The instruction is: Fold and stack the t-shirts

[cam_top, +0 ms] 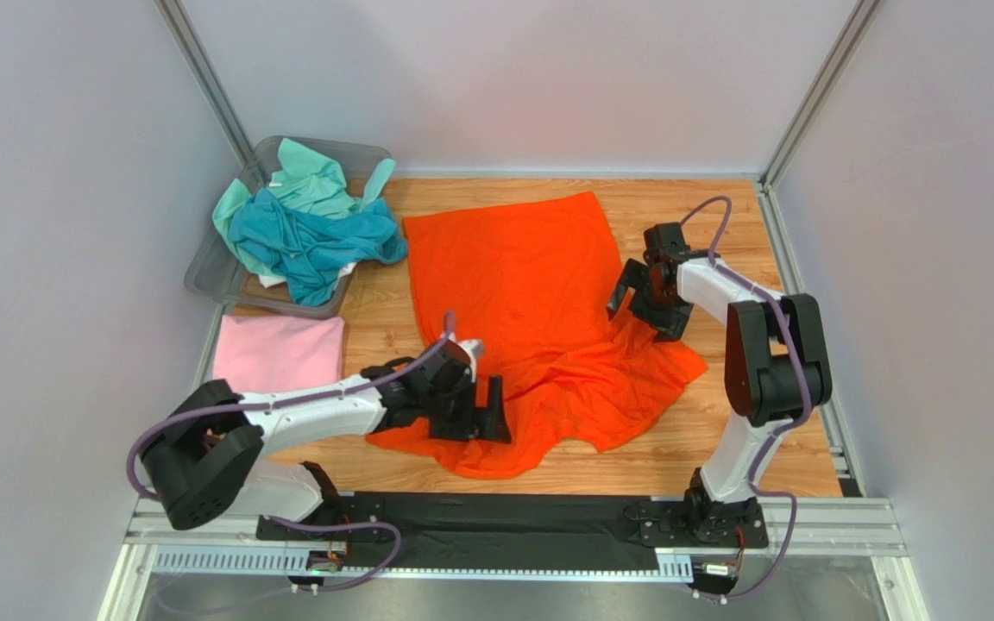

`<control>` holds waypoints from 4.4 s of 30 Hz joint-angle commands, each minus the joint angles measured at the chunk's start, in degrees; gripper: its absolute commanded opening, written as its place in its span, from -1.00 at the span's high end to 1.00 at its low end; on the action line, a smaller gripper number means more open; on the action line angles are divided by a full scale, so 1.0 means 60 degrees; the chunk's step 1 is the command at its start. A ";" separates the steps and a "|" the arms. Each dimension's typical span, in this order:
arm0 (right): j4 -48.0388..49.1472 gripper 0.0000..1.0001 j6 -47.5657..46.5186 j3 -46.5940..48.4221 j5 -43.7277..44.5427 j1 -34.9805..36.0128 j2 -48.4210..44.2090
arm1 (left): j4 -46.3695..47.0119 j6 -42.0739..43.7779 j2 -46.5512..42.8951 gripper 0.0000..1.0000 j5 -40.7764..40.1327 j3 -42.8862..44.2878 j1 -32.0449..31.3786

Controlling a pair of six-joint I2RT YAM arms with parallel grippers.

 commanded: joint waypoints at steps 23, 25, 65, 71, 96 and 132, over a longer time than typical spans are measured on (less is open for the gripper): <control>-0.1860 -1.00 -0.0432 -0.0395 0.0769 -0.0147 -0.4467 | -0.3180 0.2368 -0.0308 -0.99 -0.2049 0.4196 -0.0984; -0.1904 -1.00 -0.0096 -0.1329 0.0592 0.0437 -0.5130 | -0.3064 0.2631 -0.0309 -0.99 -0.1642 0.4311 0.0203; -0.1274 -1.00 -0.1865 0.4182 0.0737 0.0002 0.3242 | -0.1353 0.0265 0.3693 -0.99 0.0149 0.3552 0.2027; -0.2607 -1.00 -0.2715 0.9395 0.0738 -0.0086 0.6158 | -0.1246 -0.0401 0.3646 -0.99 -0.0861 0.3870 0.1496; -0.0266 -1.00 -0.0094 -0.1069 0.1180 -0.0086 -0.4982 | -0.5978 -0.2026 -0.3267 -0.99 -0.5258 0.0373 0.2211; -0.2957 -1.00 -0.0007 -0.3605 0.0739 0.0308 -0.7871 | -0.3868 -0.1279 -0.0732 1.00 -0.4172 0.0298 0.3956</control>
